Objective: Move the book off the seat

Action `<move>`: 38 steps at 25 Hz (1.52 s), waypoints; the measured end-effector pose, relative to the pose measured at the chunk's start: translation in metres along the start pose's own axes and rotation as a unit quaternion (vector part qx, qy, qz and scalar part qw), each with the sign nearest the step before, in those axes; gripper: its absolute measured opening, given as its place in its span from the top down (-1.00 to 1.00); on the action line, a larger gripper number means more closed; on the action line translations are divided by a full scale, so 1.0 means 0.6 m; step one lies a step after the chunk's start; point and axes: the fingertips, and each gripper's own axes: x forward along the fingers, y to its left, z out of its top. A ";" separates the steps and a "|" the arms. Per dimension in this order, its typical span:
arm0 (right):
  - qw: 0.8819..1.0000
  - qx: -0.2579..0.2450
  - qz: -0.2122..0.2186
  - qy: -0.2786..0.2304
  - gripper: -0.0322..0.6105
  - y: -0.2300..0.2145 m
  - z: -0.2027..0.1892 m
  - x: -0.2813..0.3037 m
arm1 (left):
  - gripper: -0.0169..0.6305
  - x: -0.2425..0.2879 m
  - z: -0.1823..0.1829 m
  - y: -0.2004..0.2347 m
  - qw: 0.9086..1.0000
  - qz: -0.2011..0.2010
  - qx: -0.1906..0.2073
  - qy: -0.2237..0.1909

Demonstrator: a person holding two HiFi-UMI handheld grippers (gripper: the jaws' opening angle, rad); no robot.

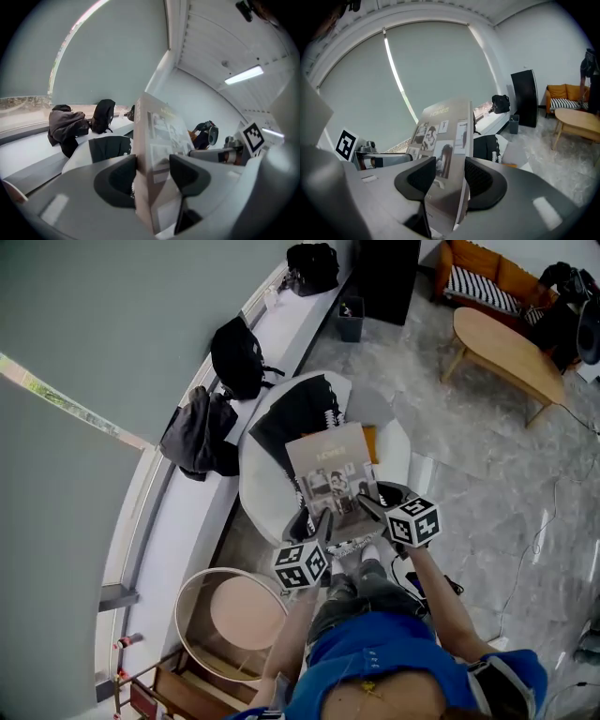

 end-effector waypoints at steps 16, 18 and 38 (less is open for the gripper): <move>0.999 -0.034 0.017 -0.035 0.30 0.111 0.038 -0.108 | 0.27 -0.145 0.042 -0.056 0.999 0.013 0.001 -0.034; 0.998 -0.038 0.020 -0.034 0.30 0.109 0.044 -0.115 | 0.27 -0.147 0.046 -0.065 0.999 0.017 -0.002 -0.036; 0.997 -0.057 0.040 -0.026 0.30 0.089 0.062 -0.131 | 0.27 -0.140 0.051 -0.094 0.997 0.040 -0.019 -0.055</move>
